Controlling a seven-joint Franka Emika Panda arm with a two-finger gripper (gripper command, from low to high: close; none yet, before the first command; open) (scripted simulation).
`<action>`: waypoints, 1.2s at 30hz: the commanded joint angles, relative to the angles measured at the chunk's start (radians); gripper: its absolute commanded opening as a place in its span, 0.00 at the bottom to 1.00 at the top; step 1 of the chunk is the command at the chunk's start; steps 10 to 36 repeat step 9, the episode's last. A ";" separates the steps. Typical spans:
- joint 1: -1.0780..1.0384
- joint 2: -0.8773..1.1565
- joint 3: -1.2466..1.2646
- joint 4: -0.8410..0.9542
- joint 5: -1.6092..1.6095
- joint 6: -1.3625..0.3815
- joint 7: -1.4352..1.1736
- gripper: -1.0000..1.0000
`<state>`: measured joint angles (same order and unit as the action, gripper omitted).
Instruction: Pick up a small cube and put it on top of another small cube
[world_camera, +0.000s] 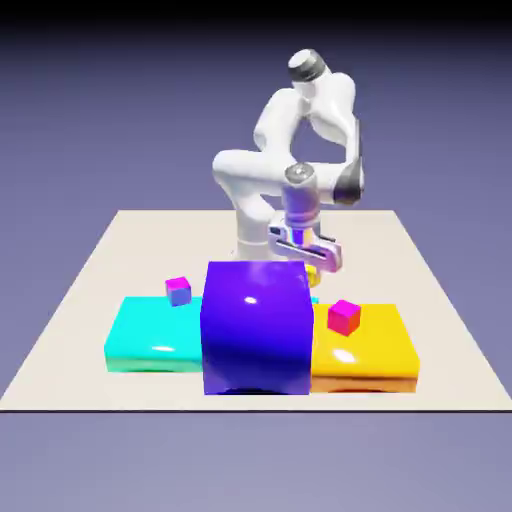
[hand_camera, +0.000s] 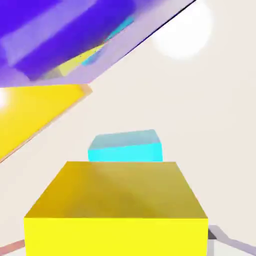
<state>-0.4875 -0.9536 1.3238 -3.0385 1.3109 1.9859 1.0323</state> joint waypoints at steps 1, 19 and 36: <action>-0.017 0.010 0.036 0.002 0.027 0.012 -0.011 0.00; -0.075 0.047 0.164 0.008 0.136 0.057 -0.053 1.00; -0.075 0.047 0.164 0.008 0.136 0.057 -0.053 1.00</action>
